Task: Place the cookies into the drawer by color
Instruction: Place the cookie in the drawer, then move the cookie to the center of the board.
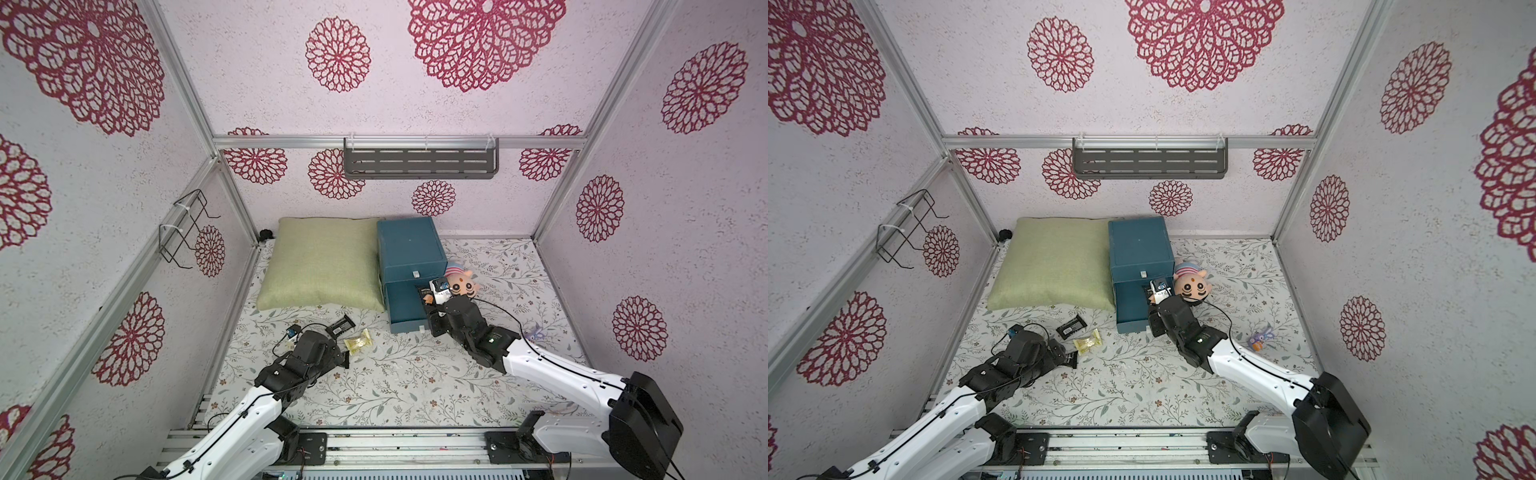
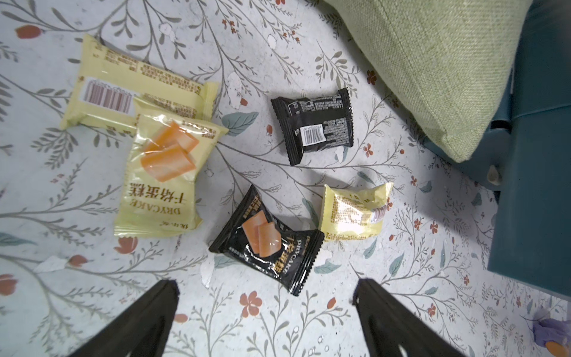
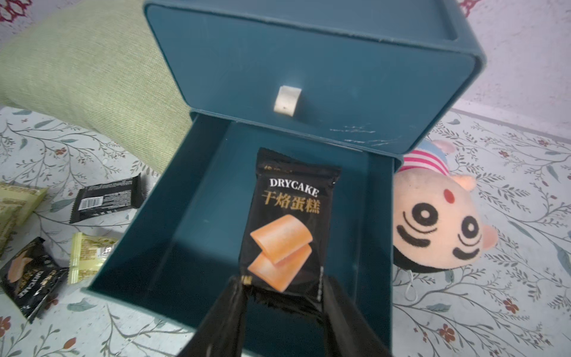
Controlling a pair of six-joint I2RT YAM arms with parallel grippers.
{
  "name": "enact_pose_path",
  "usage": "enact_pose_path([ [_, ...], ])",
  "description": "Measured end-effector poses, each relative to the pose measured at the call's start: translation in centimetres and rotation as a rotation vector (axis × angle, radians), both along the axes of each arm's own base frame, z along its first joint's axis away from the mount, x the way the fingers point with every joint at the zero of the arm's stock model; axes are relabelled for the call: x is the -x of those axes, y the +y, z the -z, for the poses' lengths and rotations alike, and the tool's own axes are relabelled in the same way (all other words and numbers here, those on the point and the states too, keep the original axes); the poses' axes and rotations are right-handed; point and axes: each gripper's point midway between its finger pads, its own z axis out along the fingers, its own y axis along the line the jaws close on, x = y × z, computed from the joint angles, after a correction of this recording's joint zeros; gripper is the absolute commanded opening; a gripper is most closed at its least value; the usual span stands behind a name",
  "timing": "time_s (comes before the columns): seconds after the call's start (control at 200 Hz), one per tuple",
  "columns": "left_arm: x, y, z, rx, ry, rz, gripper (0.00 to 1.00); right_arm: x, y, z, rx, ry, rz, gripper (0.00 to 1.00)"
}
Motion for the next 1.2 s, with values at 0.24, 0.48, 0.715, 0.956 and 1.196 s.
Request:
enact_pose_path([
  [0.24, -0.9, 0.1, -0.1, -0.013, 0.012, 0.005, 0.97, -1.3, -1.0, 0.2, 0.0, 0.037, 0.039, 0.65],
  [0.48, -2.9, -0.6, -0.5, -0.012, 0.049, 0.048, 0.98, -1.3, -1.0, -0.4, -0.014, 0.048, 0.026, 0.75],
  [0.715, -4.8, -1.9, -0.5, 0.01, 0.065, 0.104, 0.98, -0.2, -1.2, -2.8, -0.068, 0.025, -0.002, 0.8],
  [0.956, -5.8, -3.2, 0.7, 0.031, 0.105, 0.153, 0.91, 2.2, -1.4, -3.9, -0.144, 0.028, -0.069, 0.8],
  [1.196, -6.2, -4.1, 2.2, 0.046, 0.144, 0.187, 0.91, 4.9, -1.2, -4.0, -0.215, 0.056, -0.157, 0.8],
])
